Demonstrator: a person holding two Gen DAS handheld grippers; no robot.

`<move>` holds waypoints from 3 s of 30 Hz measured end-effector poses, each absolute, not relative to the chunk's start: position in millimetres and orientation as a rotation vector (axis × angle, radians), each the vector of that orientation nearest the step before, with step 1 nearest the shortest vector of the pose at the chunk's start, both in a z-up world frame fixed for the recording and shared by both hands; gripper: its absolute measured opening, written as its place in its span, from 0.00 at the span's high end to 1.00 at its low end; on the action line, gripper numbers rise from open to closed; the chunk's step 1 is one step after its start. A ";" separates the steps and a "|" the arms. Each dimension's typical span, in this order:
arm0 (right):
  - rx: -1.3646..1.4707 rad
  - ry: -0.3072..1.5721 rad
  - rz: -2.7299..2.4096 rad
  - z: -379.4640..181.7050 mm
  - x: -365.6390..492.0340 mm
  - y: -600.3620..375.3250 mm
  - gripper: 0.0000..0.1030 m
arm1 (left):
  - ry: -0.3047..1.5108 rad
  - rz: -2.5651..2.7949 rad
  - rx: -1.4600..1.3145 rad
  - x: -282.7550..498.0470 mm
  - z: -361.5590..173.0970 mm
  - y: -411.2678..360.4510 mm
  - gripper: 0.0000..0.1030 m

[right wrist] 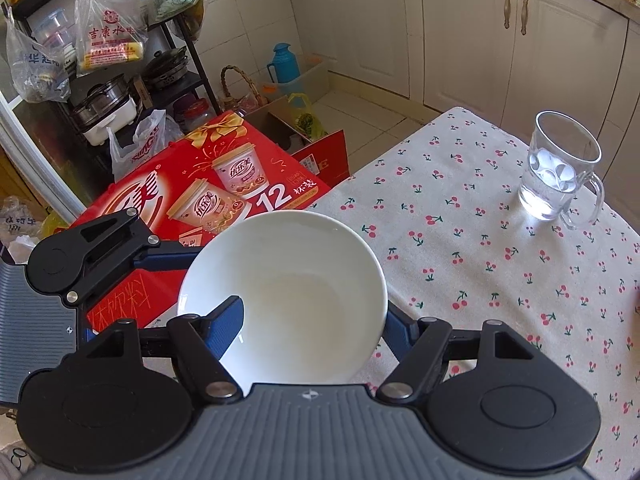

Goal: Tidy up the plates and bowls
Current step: 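Lift the third bowl with the right tool and carry it toward the bowl stack, then lower the third bowl into the bowl stack and open the right tool, then grip the stacked bowls from opposite sides with both tools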

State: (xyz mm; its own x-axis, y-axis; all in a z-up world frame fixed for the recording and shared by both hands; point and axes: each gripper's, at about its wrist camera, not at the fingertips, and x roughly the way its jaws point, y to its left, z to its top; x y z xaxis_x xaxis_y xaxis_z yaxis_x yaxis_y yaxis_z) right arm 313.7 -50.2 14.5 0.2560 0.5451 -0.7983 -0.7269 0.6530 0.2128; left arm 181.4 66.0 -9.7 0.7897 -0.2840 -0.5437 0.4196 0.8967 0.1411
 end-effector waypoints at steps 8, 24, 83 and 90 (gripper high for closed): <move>-0.195 0.976 0.859 30.4 268.4 -76.8 0.24 | 0.530 -0.414 0.275 141.4 5.1 45.6 0.16; -0.188 0.944 0.773 44.5 200.9 -139.7 0.24 | 0.514 -0.516 0.306 102.8 7.4 -1.2 0.16; -0.505 0.857 0.796 -38.9 144.7 -176.0 0.00 | 0.755 -0.828 0.566 153.0 -55.8 6.7 0.11; -0.527 0.830 0.865 -43.9 159.6 -170.4 0.00 | 0.745 -0.975 0.584 172.1 -54.7 3.7 0.13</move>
State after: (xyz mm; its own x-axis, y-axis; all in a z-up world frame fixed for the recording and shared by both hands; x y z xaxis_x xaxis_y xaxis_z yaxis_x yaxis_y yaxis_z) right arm 159.6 -170.4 -43.9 0.3779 0.4488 -0.8098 -0.8276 0.5559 -0.0781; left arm 172.1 3.7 -54.7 0.3563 -0.5156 -0.7792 0.8874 0.4478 0.1095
